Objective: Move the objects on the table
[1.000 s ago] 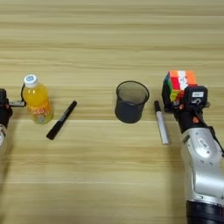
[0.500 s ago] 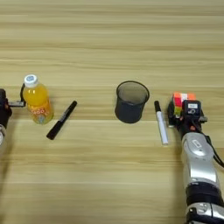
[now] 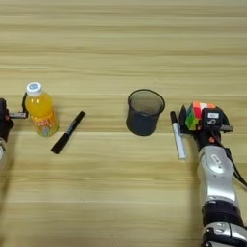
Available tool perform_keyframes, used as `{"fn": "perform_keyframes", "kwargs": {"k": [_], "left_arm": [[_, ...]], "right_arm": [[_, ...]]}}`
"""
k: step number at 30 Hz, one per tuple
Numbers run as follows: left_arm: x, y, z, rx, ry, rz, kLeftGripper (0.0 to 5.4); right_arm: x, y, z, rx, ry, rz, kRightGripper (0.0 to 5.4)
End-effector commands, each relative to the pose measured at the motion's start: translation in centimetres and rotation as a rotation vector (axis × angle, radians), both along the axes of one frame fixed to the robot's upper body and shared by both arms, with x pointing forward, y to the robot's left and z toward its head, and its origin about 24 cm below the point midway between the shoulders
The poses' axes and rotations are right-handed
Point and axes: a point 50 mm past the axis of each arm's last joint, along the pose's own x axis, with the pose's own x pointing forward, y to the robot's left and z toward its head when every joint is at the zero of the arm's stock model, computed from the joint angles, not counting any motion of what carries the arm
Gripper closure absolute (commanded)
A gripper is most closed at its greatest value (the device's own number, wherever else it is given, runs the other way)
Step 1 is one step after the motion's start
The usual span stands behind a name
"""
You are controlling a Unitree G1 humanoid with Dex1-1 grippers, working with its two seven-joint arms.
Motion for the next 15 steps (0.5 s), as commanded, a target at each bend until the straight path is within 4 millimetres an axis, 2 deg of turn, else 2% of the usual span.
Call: {"fn": "perform_keyframes", "kwargs": {"k": [1, 9, 15], "left_arm": [[0.19, 0.17, 0.32, 0.014, -0.013, -0.004, 0.0], [0.09, 0.42, 0.43, 0.014, -0.023, 0.004, 0.0], [-0.07, 1.11, 1.29, 0.006, -0.087, 0.044, 0.0]], "right_arm": [[-0.15, 0.05, 0.99, -0.012, -0.071, -0.012, 0.03], [-0.56, -0.43, 1.95, -0.024, -0.145, -0.062, 0.03], [-0.6, -0.16, 1.82, -0.022, -0.142, -0.056, 0.03]]}}
